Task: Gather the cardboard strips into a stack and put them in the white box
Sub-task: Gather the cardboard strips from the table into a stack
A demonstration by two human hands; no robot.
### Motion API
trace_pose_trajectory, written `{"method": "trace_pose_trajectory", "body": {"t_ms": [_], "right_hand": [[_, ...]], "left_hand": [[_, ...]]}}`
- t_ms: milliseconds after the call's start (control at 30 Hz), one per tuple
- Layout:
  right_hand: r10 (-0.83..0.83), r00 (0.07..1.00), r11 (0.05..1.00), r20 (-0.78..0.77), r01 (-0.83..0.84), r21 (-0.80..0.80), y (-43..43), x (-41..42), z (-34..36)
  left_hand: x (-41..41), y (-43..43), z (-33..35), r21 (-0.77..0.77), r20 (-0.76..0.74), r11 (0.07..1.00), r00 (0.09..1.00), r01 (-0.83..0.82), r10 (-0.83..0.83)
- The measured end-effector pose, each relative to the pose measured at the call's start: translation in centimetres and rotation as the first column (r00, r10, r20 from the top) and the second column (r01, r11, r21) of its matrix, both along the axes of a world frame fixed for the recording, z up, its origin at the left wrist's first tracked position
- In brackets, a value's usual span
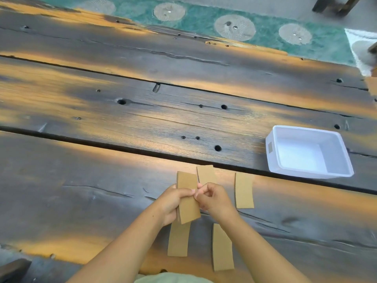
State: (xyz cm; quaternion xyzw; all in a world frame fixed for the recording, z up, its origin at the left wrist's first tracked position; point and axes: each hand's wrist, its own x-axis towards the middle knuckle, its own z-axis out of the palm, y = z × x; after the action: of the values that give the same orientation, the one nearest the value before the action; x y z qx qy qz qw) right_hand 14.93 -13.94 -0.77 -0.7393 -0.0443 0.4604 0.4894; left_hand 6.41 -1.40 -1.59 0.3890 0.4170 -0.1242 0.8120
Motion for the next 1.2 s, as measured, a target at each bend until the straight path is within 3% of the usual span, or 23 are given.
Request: {"method": "trace_pose_trajectory", "body": {"t_ms": [233, 367, 667, 967, 1200], "right_hand": [[-0.063, 0.998, 0.984, 0.009, 0.064, -0.163, -2.3, 2.5, -2.0], [-0.101, 0.995, 0.975, 0.015, 0.102, -0.198, -2.6, 4.8, -3.3], [0.029, 0.985, 0.935, 0.168, 0.033, -0.354, -1.3, 7.2, -6.6], [-0.069, 0.998, 0.93, 0.014, 0.069, -0.36, -0.2, 8.2, -8.4], [-0.101, 0.995, 0.928, 0.009, 0.098, -0.358, 0.3, 8.1, -8.6]], "left_hand": [[1.6, -0.4, -1.5, -0.001, -0.074, 0.987, 0.984, -0.161, 0.161], [2.9, -0.4, -2.3, 0.082, -0.178, 0.984, 0.969, -0.16, 0.172], [5.7, -0.7, -4.7, 0.21, -0.304, 0.962, 0.923, -0.177, 0.236], [7.1, -0.6, -5.6, 0.218, -0.365, 0.966, 0.906, -0.142, 0.215], [6.9, -0.3, -6.1, 0.199, -0.366, 0.975, 0.915, -0.102, 0.17]]}}
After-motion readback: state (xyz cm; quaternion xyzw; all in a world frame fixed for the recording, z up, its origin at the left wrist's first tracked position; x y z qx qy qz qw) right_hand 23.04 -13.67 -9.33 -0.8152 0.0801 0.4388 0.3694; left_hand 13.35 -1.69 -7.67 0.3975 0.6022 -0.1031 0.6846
